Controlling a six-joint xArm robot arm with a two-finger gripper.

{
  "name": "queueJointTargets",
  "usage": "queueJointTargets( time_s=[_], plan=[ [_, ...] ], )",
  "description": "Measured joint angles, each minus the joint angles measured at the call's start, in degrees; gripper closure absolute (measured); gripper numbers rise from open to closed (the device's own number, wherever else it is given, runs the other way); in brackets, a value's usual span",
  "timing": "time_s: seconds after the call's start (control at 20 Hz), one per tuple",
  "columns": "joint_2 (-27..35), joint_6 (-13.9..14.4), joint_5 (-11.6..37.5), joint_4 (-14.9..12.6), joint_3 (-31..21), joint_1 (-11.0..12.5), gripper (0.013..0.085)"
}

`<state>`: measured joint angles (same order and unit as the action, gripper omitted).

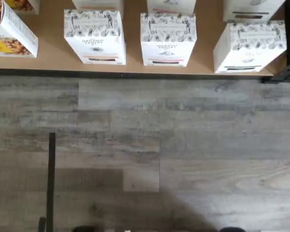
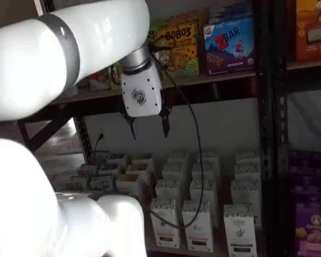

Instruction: Pick up the white box with a green strip in the middle, on the bottom shelf, the sixth box from the left

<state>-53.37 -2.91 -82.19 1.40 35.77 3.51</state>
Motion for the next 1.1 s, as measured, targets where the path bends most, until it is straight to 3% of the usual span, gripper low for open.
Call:
queueJointTargets(
  time_s=[0.2,0.4,0.55,0.75,0.85,1.1],
  plan=[
    [1.8,-1.2,6.5,0.6,-5.2,1.0,0.013],
    [5.0,0.4,11.8,-2.7,-8.6,0.2,0.013],
    [6.5,-1.0,16.5,-1.1,-11.1,1.2,0.013],
    [9.4,-1.4,22.5,-1.3,-13.9,1.6,0.013],
    [11.0,0.1,26.3,-3.8,-15.4,1.4,0.013],
    [17.1,-0.7,32.3,-4.2,-17.2,2.7,0.013]
  ],
)
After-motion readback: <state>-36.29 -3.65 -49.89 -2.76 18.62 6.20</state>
